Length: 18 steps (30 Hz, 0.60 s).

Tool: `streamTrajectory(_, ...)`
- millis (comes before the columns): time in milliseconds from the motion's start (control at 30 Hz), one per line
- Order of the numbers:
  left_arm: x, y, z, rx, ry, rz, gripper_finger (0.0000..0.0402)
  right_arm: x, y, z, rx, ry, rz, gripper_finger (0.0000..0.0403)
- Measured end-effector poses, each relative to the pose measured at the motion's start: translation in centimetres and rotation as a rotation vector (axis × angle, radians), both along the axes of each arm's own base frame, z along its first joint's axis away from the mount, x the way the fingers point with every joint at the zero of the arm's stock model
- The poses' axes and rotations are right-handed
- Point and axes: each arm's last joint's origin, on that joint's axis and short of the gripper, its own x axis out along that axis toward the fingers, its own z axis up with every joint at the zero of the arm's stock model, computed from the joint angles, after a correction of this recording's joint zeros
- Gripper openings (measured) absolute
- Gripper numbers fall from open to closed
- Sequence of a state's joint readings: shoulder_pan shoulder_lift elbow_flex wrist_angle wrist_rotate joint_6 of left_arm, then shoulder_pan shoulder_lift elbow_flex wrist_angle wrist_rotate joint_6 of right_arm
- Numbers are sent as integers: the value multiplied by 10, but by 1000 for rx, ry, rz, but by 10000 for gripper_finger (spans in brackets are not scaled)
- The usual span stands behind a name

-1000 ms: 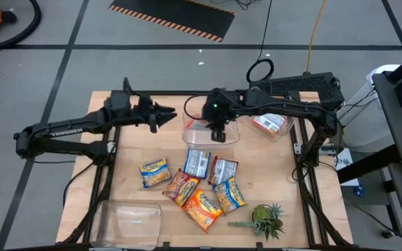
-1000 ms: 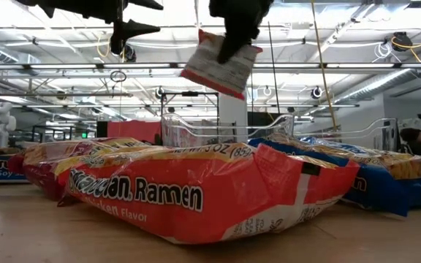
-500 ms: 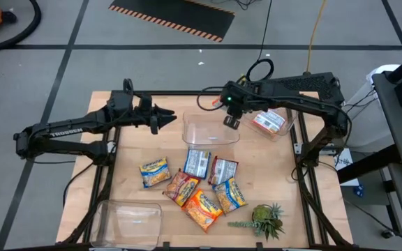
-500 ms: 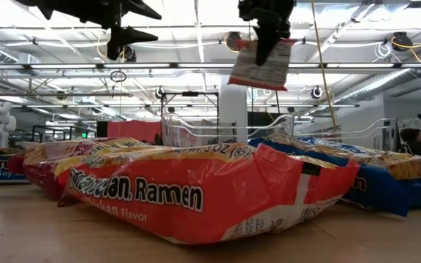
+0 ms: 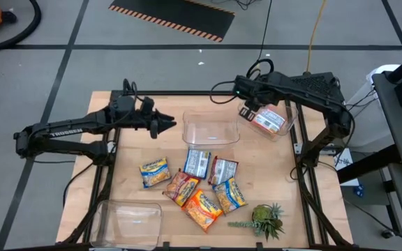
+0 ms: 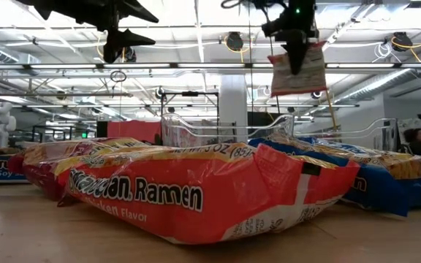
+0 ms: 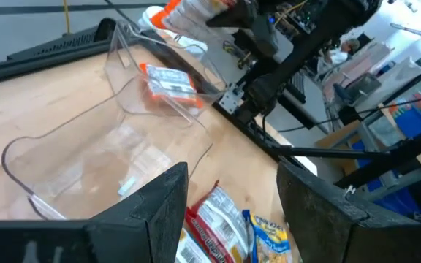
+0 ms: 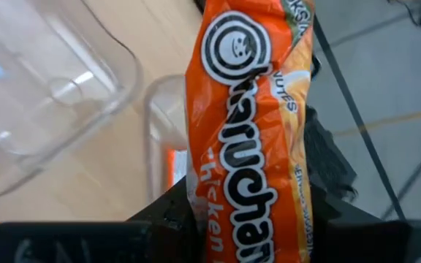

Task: Sort Maruchan noodles
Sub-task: Stack the top orange noodle pack on top of the other orange noodle pack into the top right transparent bin

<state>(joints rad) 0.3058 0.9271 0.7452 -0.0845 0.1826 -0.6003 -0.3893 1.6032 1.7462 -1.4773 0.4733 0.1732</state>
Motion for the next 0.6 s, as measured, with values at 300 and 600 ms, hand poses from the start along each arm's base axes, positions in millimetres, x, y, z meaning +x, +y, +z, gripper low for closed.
streamTrajectory(300, 0, 0, 1, -2, -7, 2, 216, -15, -15, -42, 74, 161, -82, 121)
streamTrajectory(600, 0, 1, 0, 0, -4, 30, 216, -38, -23, -103, 174, 354, -77, 121)
